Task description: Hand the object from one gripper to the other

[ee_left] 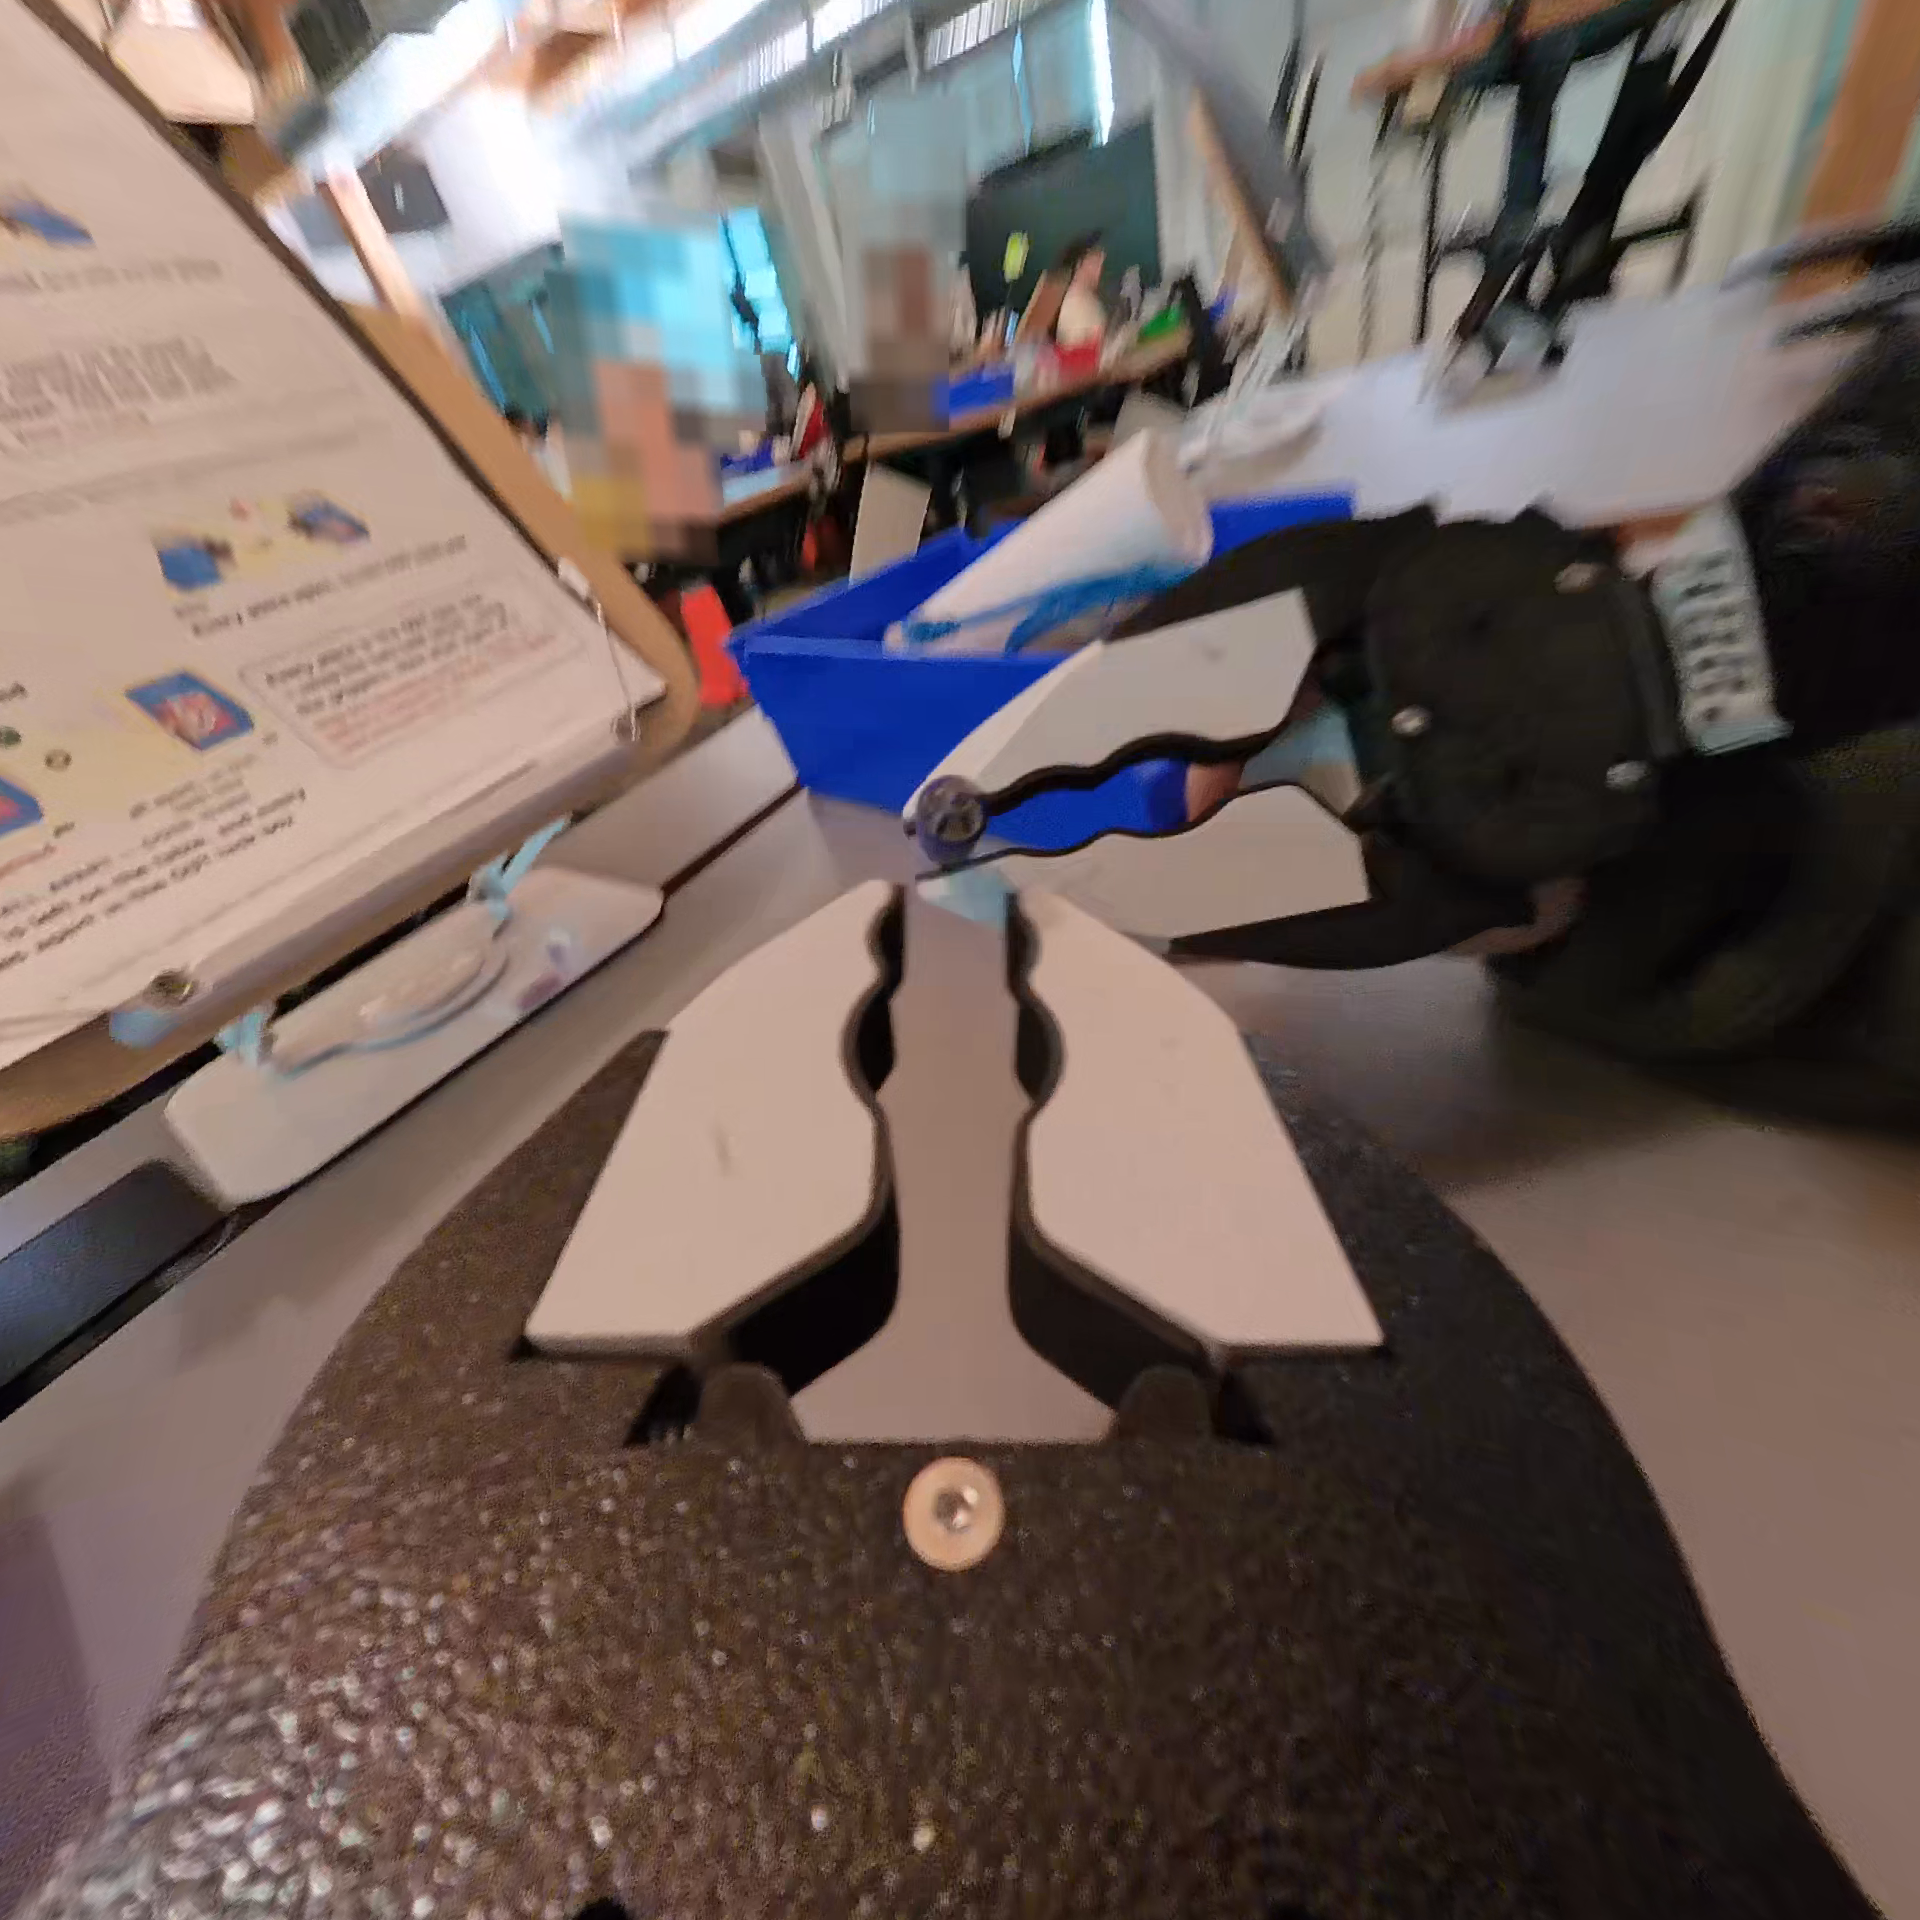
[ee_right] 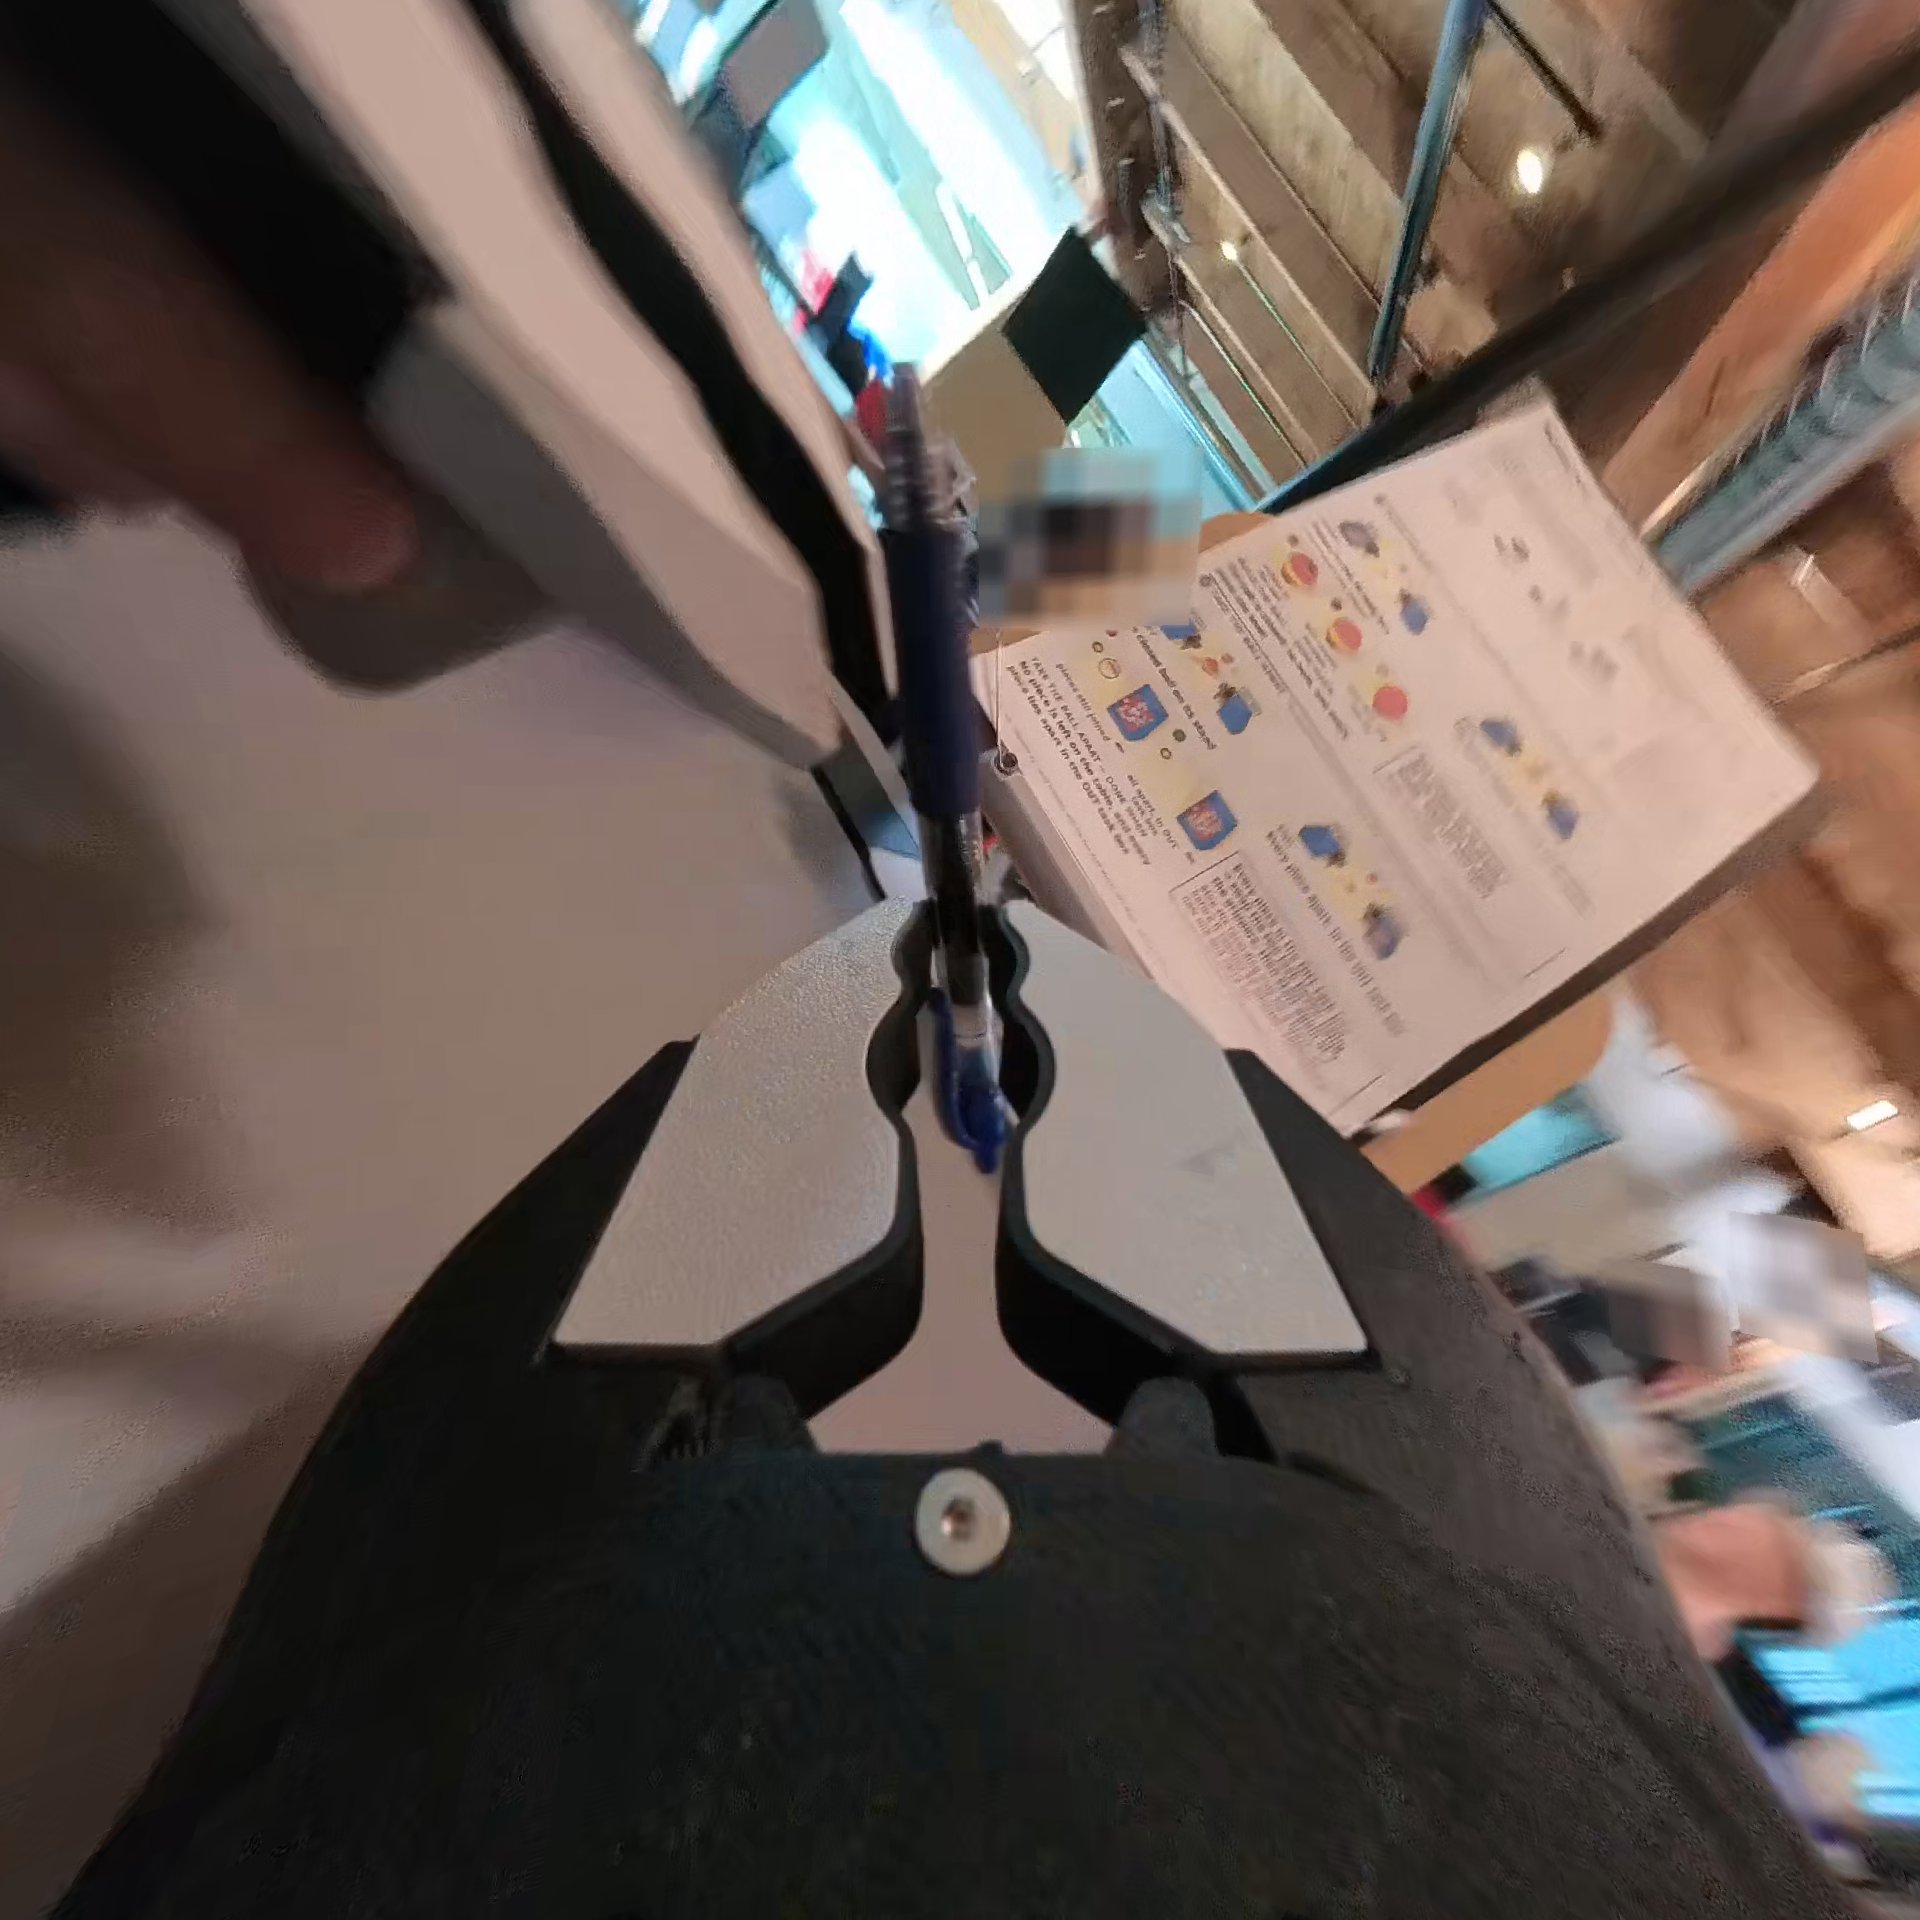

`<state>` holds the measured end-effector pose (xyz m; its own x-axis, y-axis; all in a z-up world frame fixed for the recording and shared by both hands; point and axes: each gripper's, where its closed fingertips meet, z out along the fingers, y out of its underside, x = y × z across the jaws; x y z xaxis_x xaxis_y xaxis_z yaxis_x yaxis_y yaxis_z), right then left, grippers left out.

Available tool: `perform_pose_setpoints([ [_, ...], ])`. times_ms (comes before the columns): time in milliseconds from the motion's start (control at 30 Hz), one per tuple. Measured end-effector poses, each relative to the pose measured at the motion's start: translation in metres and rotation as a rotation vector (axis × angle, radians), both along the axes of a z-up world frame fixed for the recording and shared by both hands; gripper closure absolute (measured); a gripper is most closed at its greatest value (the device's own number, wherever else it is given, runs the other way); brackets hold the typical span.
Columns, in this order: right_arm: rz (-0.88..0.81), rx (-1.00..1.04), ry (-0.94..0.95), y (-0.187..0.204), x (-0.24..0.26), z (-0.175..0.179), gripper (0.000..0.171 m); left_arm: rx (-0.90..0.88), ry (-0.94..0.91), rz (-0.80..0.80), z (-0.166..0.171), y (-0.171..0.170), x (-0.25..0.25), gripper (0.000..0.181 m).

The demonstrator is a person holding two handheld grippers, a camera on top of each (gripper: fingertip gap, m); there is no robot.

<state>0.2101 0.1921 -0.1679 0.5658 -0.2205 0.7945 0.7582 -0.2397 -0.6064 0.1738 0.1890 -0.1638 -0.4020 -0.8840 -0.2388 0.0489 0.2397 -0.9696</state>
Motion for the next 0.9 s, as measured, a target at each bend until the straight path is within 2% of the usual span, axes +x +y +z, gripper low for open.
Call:
perform_pose_setpoints([
  [67, 0.092, 0.102, 0.220, -0.004, -0.002, 0.011, 0.161, -0.094, -0.072, -0.041, 0.014, 0.000, -0.005, 0.145],
  [133, 0.235, 0.215, 0.481, -0.010, -0.008, 0.026, 0.161, -0.176, -0.090, -0.075, 0.019, 0.003, -0.008, 0.139],
  [233, 0.488, 0.363, 0.845, -0.019, -0.017, 0.046, 0.161, -0.207, -0.051, -0.068, 0.011, 0.009, -0.003, 0.141],
  [333, 0.640, 0.449, 1.044, -0.024, -0.020, 0.056, 0.161, -0.155, -0.041, -0.088, -0.001, 0.000, -0.001, 0.148],
  [400, 0.747, 0.475, 1.143, -0.026, -0.027, 0.060, 0.161, -0.196, -0.039, -0.132, -0.002, -0.010, -0.001, 0.148],
  [500, 0.855, 0.506, 1.237, -0.027, -0.036, 0.065, 0.161, -0.370, -0.037, -0.204, 0.006, -0.017, -0.003, 0.150],
  [567, 0.881, 0.504, 1.257, -0.026, -0.039, 0.065, 0.161, -0.492, -0.037, -0.294, 0.013, -0.021, -0.010, 0.166],
  [633, 0.897, 0.510, 1.250, -0.028, -0.039, 0.066, 0.161, -0.571, -0.036, -0.349, 0.018, -0.022, -0.013, 0.167],
  [800, 0.917, 0.503, 1.245, -0.029, -0.040, 0.066, 0.161, -0.523, -0.069, -0.355, 0.021, -0.021, -0.017, 0.168],
  [900, 0.961, 0.505, 1.259, -0.031, -0.044, 0.068, 0.161, -0.593, -0.070, -0.423, 0.028, -0.022, -0.024, 0.167],
])
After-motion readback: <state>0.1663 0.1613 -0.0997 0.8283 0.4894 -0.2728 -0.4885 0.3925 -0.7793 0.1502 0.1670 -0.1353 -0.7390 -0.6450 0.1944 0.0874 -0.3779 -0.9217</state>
